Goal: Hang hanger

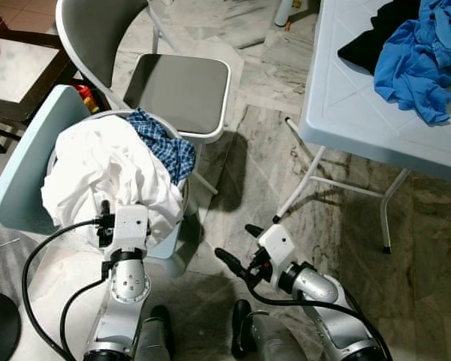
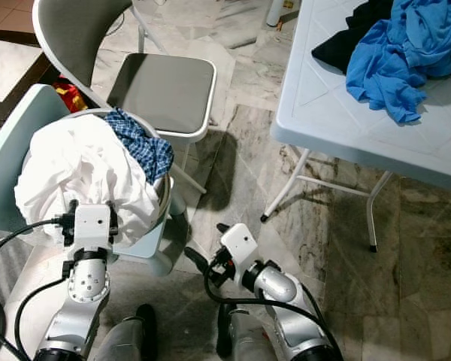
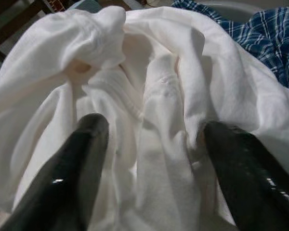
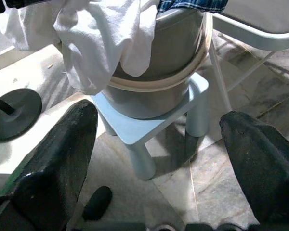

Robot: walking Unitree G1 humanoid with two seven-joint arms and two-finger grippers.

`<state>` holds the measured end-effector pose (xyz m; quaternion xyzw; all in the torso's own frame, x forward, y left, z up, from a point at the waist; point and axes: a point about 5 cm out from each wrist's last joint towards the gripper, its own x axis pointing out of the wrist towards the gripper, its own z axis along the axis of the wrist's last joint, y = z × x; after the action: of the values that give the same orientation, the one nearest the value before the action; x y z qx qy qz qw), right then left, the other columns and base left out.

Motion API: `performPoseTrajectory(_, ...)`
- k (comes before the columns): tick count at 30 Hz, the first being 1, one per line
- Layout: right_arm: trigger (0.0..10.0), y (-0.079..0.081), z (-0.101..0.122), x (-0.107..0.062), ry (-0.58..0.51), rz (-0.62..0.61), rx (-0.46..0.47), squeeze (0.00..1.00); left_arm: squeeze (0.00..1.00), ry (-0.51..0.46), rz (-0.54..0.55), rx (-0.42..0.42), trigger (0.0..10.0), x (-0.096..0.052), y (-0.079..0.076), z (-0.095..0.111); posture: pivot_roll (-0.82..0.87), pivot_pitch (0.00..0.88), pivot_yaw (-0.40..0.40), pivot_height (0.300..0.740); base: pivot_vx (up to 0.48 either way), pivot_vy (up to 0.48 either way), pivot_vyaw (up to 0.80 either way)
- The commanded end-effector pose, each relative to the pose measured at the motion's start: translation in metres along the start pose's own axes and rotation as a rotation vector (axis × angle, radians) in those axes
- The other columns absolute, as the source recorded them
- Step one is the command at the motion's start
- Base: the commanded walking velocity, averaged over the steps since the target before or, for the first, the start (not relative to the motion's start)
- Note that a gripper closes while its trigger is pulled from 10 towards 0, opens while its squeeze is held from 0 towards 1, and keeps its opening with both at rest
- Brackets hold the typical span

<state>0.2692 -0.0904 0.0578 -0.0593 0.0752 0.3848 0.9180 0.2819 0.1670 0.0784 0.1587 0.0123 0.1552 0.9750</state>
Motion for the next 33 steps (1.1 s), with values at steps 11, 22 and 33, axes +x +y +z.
performPoseTrajectory(11,10.0,-0.001,-0.006,-0.004,0.018,-0.006,0.005,0.00,0.00,0.038,0.038,0.026,10.0,0.002,0.006,-0.010,-0.10,0.315,-0.077,0.740,0.000,0.000,0.00)
performPoseTrajectory(22,10.0,0.000,-0.007,-0.004,0.019,-0.007,0.005,0.00,0.00,0.030,0.054,0.010,0.0,0.008,0.013,-0.010,-0.09,0.313,-0.076,0.740,0.000,0.000,0.00)
performPoseTrajectory(33,10.0,-0.001,-0.007,-0.003,0.019,-0.006,0.004,0.00,0.00,0.001,0.082,0.034,0.0,0.010,0.020,-0.007,-0.09,0.310,-0.076,0.740,0.000,0.000,0.00)
